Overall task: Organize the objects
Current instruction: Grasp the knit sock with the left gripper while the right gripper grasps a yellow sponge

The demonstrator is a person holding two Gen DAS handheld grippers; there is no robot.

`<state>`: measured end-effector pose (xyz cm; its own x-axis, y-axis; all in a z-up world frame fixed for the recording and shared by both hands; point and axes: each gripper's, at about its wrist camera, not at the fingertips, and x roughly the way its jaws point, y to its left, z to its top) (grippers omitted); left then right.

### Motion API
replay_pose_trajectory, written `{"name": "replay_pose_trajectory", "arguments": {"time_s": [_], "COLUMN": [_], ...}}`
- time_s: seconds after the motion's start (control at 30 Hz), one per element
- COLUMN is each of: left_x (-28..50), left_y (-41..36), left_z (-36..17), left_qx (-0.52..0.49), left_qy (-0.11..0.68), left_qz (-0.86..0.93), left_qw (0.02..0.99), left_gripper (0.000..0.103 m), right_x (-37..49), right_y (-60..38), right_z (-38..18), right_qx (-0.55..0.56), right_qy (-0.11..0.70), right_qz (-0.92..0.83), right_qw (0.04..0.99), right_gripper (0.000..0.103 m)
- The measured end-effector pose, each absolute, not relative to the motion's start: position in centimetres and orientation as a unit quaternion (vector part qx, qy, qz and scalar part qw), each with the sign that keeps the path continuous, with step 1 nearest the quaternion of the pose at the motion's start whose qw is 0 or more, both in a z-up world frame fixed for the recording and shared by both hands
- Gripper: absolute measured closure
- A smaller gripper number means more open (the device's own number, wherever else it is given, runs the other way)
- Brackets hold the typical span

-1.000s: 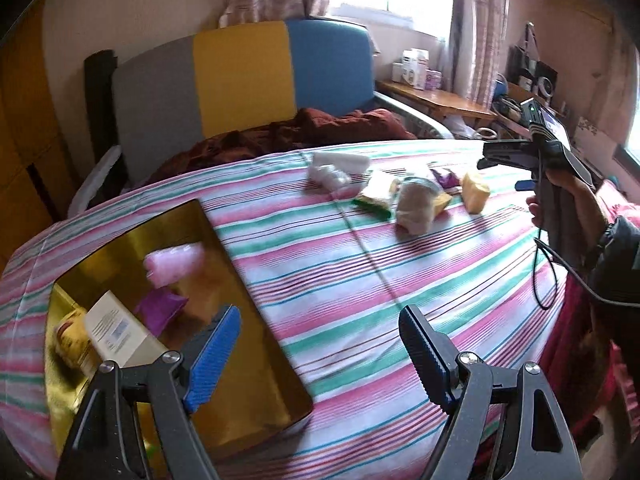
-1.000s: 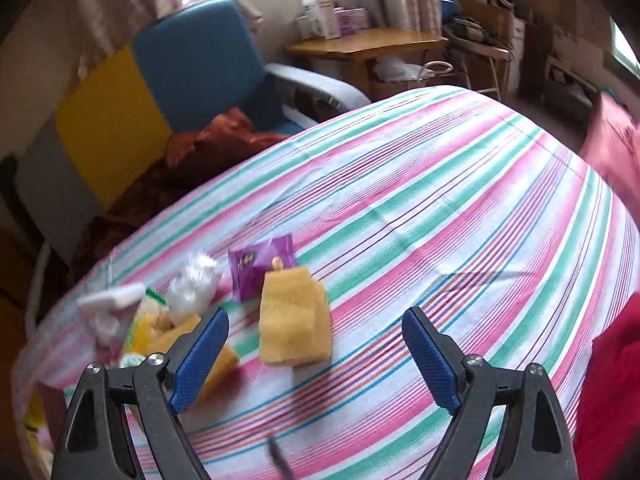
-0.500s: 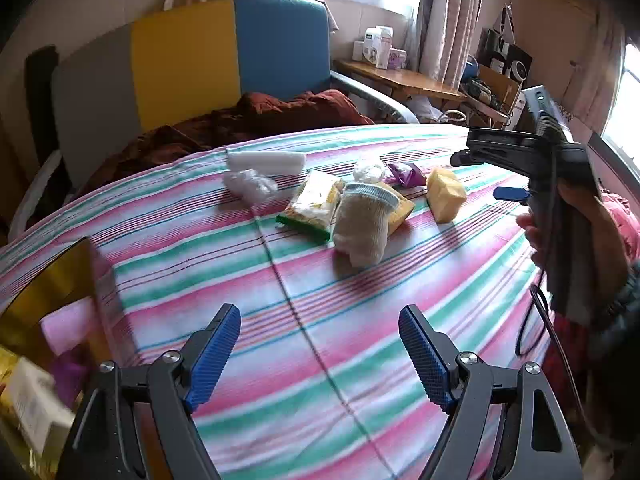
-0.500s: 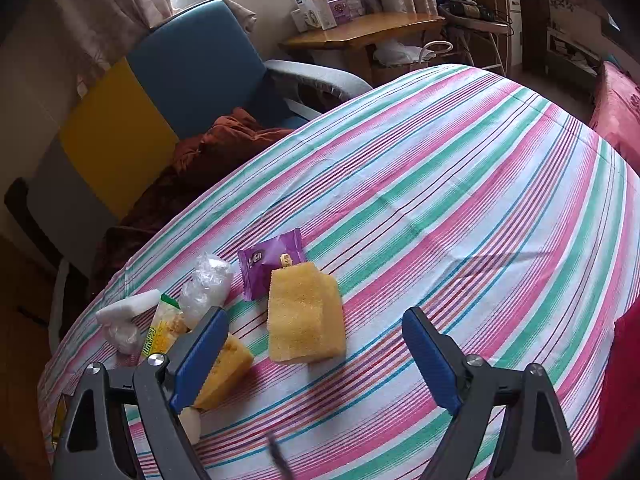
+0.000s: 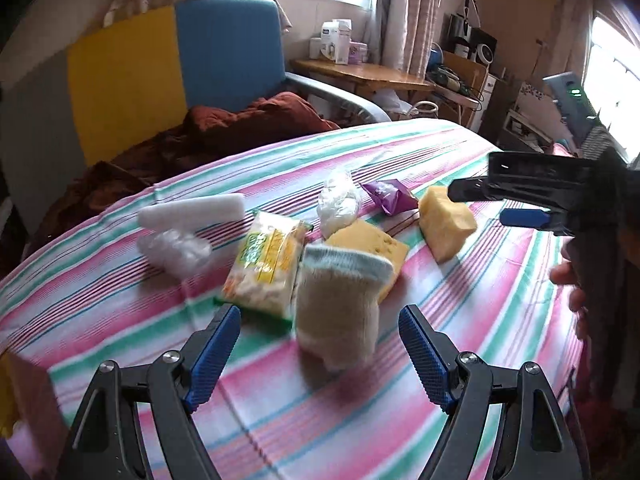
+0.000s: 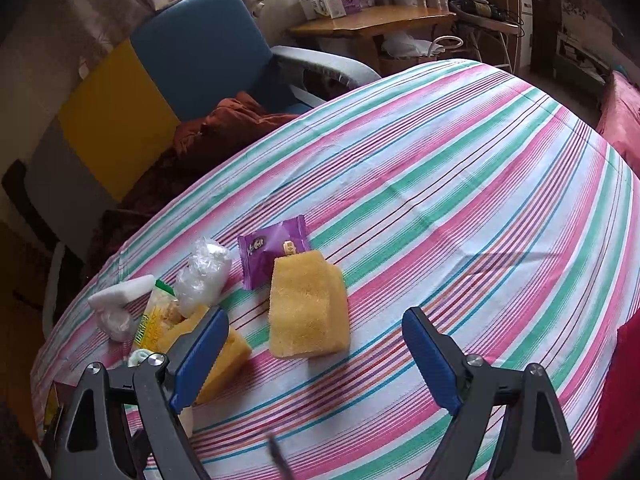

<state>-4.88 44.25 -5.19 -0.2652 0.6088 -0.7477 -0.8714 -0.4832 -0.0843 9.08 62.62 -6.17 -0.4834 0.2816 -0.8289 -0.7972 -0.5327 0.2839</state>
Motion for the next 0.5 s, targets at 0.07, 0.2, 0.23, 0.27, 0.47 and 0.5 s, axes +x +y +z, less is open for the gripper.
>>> {"name": "replay_pose_trajectory", "arguments": {"time_s": [0.07, 0.2, 0.23, 0.27, 0.47, 0.5], "left_x": [-5.6, -6.0, -6.1, -6.2, -6.4, -6.3], "left_y": [45.4, 47.1, 47.3, 47.4, 47.4, 47.2], "left_z": [-5.9, -6.8, -7.0, -7.2, -7.5, -7.5], "left_qx": [-0.378, -0.374, -0.380, -0.382, -0.391, -0.391], "left_qy": [0.178, 0.186, 0.184, 0.181, 0.166, 0.164], "left_qz": [0.770, 0.759, 0.753, 0.750, 0.737, 0.737], "left_qw": [0.482, 0.500, 0.505, 0.508, 0.526, 0.527], "left_gripper": [0.021, 0.022, 0.024, 0.026, 0.052, 0.053], "right_x": [9.1, 9.2, 9.1, 8.9, 7.7, 7.4], "right_y": [62.7, 63.0, 63.1, 63.1, 63.0, 63.0], "right_z": [-6.2, -6.4, -6.5, -6.5, -7.2, -7.3], "right_qx": [-0.377, -0.381, -0.384, -0.389, -0.418, -0.422], "right_qy": [0.340, 0.334, 0.329, 0.324, 0.299, 0.292], "right_qz": [0.789, 0.784, 0.782, 0.781, 0.771, 0.770], "right_qw": [0.345, 0.359, 0.363, 0.366, 0.376, 0.379], "right_gripper": [0.013, 0.013, 0.013, 0.013, 0.013, 0.013]}}
